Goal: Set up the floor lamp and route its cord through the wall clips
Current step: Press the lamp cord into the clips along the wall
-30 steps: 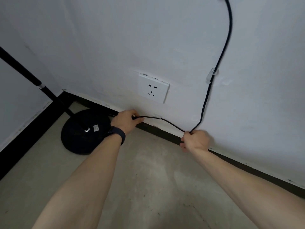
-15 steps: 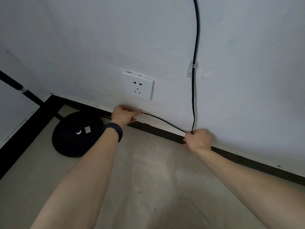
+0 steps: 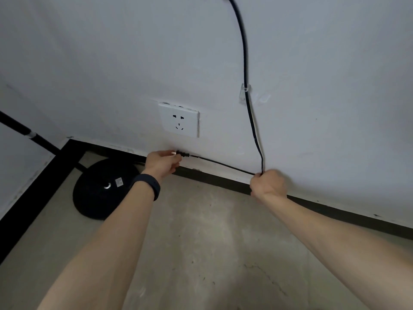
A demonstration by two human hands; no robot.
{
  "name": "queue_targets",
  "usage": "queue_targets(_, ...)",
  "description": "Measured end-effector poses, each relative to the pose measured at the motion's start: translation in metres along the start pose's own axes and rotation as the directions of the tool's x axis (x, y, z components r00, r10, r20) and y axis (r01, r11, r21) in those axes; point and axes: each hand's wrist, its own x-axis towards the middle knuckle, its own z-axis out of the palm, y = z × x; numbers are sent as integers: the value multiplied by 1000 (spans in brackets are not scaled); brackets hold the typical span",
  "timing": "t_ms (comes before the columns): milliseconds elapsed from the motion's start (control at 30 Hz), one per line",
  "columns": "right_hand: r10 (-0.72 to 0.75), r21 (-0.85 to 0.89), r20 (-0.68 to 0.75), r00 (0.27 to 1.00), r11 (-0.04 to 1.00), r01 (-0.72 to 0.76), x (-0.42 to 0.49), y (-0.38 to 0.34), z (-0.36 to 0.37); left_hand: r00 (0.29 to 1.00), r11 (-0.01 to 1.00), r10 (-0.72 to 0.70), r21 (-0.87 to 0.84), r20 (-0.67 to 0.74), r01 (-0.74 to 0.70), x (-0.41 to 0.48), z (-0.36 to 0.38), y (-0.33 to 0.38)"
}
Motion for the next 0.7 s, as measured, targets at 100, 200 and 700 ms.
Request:
queue_targets(100,-19,19,11,1000,1000,19,3,4,5,999,999,40,-7,-32,-40,0,3,0)
queue_targets(200,-52,215,109,993,976,28,-4,1,5,995,995,62,-70,-83,-68,-3,10,1)
queue_targets(700,41,424,290,956,890,-167,-14,-10,20,997,968,-61,-248,-55,46,-11,19,0)
